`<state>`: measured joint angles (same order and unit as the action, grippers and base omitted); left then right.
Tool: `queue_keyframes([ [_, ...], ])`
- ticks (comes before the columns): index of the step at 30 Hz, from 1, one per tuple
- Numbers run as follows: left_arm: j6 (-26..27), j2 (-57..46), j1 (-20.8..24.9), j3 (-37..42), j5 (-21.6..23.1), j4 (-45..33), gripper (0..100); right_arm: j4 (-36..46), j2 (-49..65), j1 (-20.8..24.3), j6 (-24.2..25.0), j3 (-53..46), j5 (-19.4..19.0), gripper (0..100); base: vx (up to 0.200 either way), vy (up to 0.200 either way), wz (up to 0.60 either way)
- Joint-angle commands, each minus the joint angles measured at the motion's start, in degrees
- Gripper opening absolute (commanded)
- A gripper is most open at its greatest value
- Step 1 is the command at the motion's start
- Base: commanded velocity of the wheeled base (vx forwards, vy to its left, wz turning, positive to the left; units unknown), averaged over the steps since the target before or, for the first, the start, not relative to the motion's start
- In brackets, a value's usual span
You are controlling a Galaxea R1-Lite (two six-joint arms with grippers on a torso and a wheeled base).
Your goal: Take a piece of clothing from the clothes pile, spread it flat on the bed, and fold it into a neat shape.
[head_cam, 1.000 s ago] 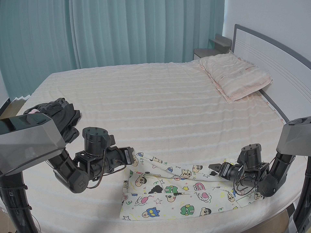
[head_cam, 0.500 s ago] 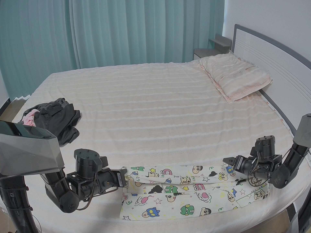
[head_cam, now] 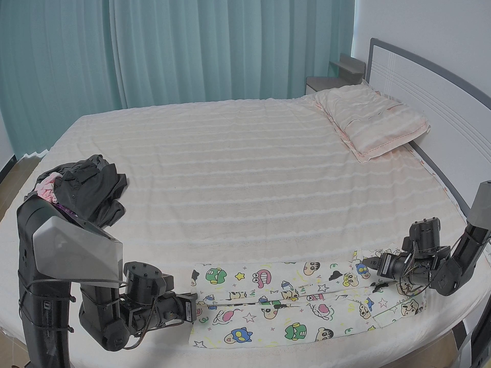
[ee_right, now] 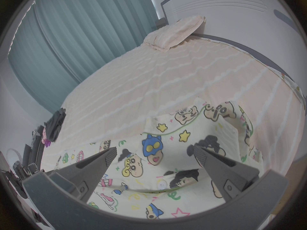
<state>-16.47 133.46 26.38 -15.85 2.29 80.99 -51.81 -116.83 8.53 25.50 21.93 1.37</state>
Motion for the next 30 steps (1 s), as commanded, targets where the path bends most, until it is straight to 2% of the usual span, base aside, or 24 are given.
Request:
queue_keyframes([
  [1,0.12,2.15,0.07,1.52,0.08,0.04,0,0.66,-2.70,-0.01,-0.37,-0.22,0.92,100,0.000,0.000,0.00],
  [7,0.21,2.94,0.16,1.70,0.08,-0.05,0,1.01,-4.01,-0.27,-2.12,-0.40,1.27,100,0.000,0.000,0.00],
  [12,0.12,3.65,0.87,1.35,0.08,0.13,0,1.10,-6.48,-0.80,-3.18,0.04,4.08,100,0.000,0.000,0.00],
  [16,0.03,3.73,0.95,1.17,-0.27,0.13,0,1.10,-7.18,-1.06,-3.97,0.13,4.79,100,0.000,0.000,0.00],
  [17,0.03,3.73,0.95,1.26,-0.27,0.13,100,1.19,-7.27,-1.06,-4.06,0.22,5.23,100,0.000,0.000,0.00],
  [22,-0.32,3.38,0.69,1.79,-0.27,0.22,100,0.83,-9.20,-1.06,-4.85,0.22,8.48,100,0.000,0.000,0.00],
  [27,-0.67,2.33,-0.89,3.72,0.08,0.57,100,0.83,-9.02,-1.15,-5.64,-0.05,8.65,100,0.000,0.000,0.00],
  [30,-3.92,-0.22,-2.12,5.65,0.34,3.91,100,1.10,-8.76,-1.06,-6.78,-0.57,10.15,100,0.000,0.000,0.00],
])
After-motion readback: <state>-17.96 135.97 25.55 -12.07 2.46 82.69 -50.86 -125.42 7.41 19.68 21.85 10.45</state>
